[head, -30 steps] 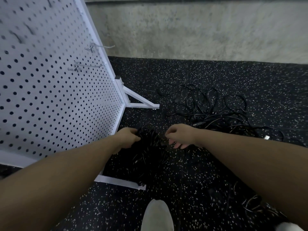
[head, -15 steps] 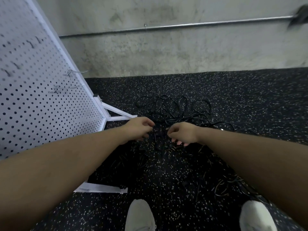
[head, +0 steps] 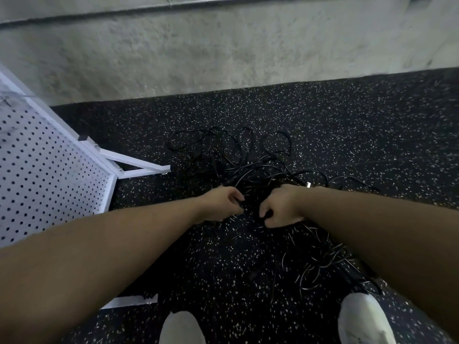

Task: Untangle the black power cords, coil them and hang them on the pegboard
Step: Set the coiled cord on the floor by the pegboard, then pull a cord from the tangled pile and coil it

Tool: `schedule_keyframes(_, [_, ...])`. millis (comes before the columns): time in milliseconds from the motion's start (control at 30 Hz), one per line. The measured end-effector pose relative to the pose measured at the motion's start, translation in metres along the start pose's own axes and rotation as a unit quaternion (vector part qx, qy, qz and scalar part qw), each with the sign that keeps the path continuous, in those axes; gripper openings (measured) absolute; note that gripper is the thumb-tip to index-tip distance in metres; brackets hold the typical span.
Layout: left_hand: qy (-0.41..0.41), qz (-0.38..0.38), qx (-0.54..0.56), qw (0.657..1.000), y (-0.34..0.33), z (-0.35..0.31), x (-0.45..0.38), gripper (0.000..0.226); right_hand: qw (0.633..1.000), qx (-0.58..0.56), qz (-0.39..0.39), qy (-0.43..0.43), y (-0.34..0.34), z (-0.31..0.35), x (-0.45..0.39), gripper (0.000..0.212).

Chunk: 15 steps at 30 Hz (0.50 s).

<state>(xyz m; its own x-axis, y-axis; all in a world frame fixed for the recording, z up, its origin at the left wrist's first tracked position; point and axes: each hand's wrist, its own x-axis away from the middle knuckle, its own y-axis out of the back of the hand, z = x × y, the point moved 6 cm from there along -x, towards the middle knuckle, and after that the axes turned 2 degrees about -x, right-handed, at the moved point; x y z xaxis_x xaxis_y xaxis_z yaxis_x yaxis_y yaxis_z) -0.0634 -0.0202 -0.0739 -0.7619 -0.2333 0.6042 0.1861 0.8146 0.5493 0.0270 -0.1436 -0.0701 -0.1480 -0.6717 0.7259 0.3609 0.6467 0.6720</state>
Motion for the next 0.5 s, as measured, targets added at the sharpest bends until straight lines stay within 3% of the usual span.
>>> schedule_keyframes(67, [-0.005, 0.03, 0.007, 1.0, -0.01, -0.007, -0.007, 0.031, 0.989, 0.146, 0.027, 0.02, -0.013, -0.01, -0.002, 0.052])
schedule_keyframes(167, [-0.021, 0.081, 0.001, 0.997, -0.026, -0.02, -0.012, 0.031, 0.977, 0.202, -0.026, 0.063, -0.014, -0.015, 0.004, 0.034])
schedule_keyframes(267, [-0.044, 0.097, -0.013, 0.994, -0.038, -0.031, -0.012, 0.03, 0.987, 0.124, -0.076, 0.064, -0.003, -0.016, 0.012, 0.033])
schedule_keyframes(367, [-0.071, 0.085, -0.06, 0.992, -0.037, -0.039, -0.005, 0.006, 0.988, 0.002, -0.142, 0.068, 0.011, -0.016, 0.027, 0.03])
schedule_keyframes(500, [-0.088, -0.022, -0.095, 0.991, -0.002, -0.059, 0.02, 0.022, 0.967, -0.111, -0.218, 0.066, 0.041, -0.013, 0.058, 0.029])
